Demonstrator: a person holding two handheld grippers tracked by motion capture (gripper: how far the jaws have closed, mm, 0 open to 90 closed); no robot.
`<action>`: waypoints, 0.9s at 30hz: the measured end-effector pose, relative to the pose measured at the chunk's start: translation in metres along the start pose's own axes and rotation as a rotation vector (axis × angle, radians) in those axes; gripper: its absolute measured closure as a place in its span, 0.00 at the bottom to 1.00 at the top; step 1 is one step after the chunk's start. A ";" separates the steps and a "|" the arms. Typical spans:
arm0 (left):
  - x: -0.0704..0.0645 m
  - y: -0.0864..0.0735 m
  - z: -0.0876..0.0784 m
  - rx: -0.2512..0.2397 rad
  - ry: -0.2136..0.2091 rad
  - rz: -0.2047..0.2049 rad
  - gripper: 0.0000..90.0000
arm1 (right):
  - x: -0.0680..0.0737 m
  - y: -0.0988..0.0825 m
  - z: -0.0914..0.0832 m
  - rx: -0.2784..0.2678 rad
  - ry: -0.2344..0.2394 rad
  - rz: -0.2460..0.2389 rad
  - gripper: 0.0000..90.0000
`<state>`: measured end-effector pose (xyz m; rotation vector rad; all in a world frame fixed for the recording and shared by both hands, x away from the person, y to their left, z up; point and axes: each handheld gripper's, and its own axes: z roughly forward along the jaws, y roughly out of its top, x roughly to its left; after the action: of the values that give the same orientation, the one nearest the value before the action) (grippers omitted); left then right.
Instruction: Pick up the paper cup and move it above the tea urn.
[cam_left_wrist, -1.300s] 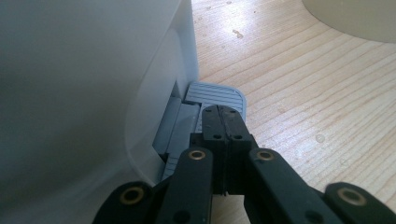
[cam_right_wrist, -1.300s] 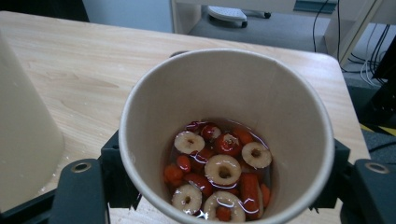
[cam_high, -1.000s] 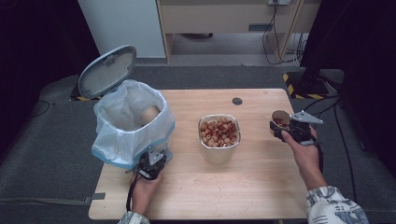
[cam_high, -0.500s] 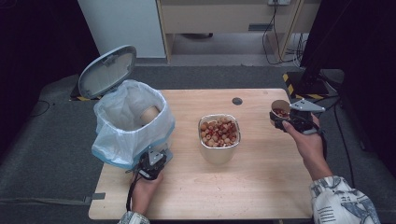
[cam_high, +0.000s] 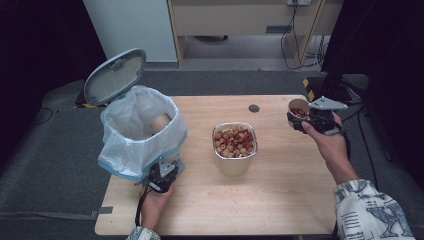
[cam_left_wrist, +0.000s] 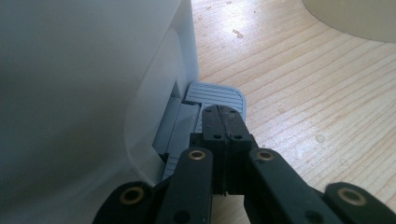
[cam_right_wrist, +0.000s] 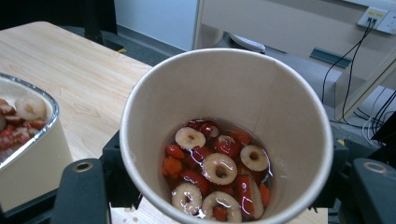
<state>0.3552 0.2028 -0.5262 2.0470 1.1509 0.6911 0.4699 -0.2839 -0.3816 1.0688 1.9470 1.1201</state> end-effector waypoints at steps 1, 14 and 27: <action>0.000 0.000 0.000 0.000 0.000 0.001 0.99 | 0.000 0.002 0.000 -0.001 0.003 -0.001 0.34; 0.000 0.000 0.000 0.000 0.001 0.000 0.99 | -0.001 0.024 0.002 -0.023 0.026 -0.035 0.34; 0.000 0.000 0.000 0.000 0.000 -0.001 0.99 | 0.004 0.048 0.003 -0.038 0.033 -0.093 0.34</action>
<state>0.3552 0.2028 -0.5263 2.0461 1.1516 0.6908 0.4864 -0.2649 -0.3404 0.9355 1.9724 1.1257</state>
